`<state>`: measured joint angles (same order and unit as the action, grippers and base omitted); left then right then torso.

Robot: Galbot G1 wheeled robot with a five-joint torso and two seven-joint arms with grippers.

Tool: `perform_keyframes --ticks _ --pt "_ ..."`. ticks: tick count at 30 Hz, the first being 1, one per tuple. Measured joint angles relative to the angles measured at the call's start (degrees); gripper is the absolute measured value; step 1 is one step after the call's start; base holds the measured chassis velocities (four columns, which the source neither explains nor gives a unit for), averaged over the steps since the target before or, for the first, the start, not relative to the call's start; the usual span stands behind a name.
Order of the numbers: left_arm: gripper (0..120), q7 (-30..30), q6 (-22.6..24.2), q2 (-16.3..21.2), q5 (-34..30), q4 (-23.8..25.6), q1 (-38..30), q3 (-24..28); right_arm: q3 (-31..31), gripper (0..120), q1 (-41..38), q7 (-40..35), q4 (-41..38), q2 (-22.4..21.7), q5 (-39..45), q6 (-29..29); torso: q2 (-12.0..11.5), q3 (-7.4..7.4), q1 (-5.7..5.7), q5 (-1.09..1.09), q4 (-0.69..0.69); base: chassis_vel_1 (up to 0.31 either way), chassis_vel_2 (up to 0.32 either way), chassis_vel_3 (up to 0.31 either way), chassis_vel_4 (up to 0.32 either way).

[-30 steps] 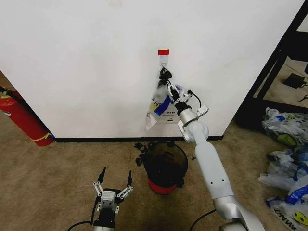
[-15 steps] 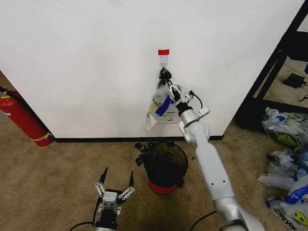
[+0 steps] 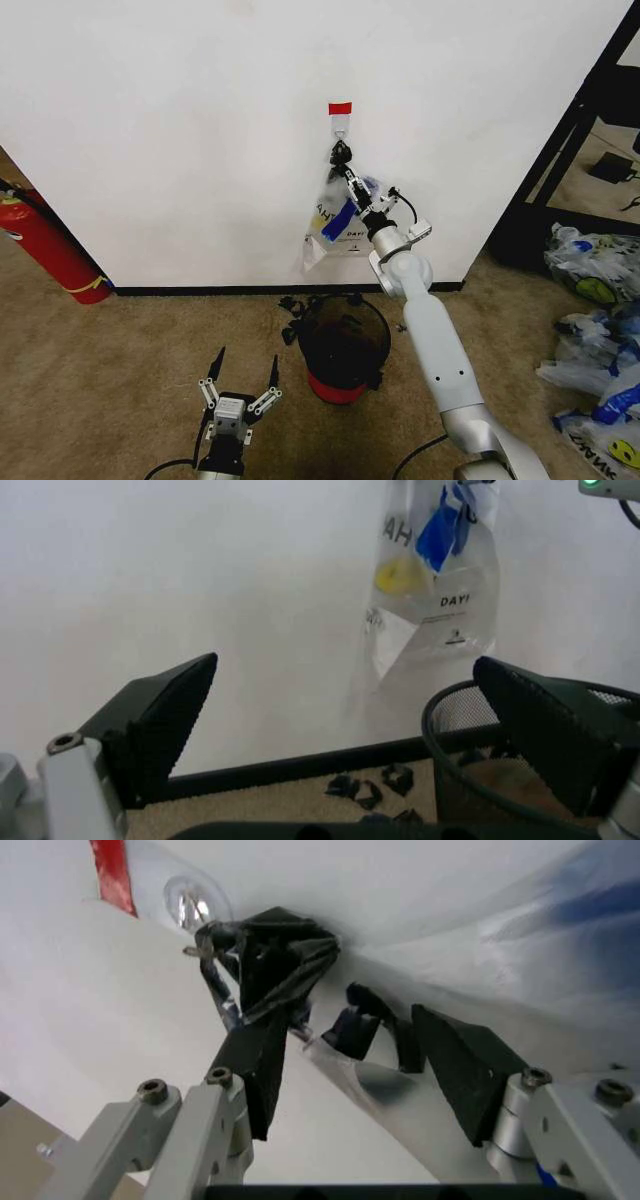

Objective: Pick up the garbage bag from the wall and place it over the trash bin.

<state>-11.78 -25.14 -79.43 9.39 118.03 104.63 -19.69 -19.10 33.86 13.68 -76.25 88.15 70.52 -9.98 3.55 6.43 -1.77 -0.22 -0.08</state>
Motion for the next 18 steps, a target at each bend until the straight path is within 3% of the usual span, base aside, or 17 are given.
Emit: perform_keyframes --ticks 5,14,18 --pt "100 0.01 -0.03 0.05 -0.37 -0.25 -0.26 0.04 0.02 48 -0.44 -0.12 0.62 0.22 -0.27 0.09 0.00 0.00 0.00 0.00 0.00 0.000 0.000 0.000 0.000" --pt "100 0.03 -0.08 0.35 -1.08 -0.71 -0.65 -0.03 0.02 22 -0.58 -0.12 1.08 0.20 -0.46 0.10 0.00 0.00 0.00 0.00 -0.01 0.000 0.000 0.000 0.000" --pt "100 0.03 -0.08 0.32 -1.15 -0.65 -0.70 0.01 0.18 21 -0.69 -0.11 1.27 0.31 -0.62 0.08 0.00 0.00 0.00 0.00 -0.01 0.000 0.000 0.000 0.000"
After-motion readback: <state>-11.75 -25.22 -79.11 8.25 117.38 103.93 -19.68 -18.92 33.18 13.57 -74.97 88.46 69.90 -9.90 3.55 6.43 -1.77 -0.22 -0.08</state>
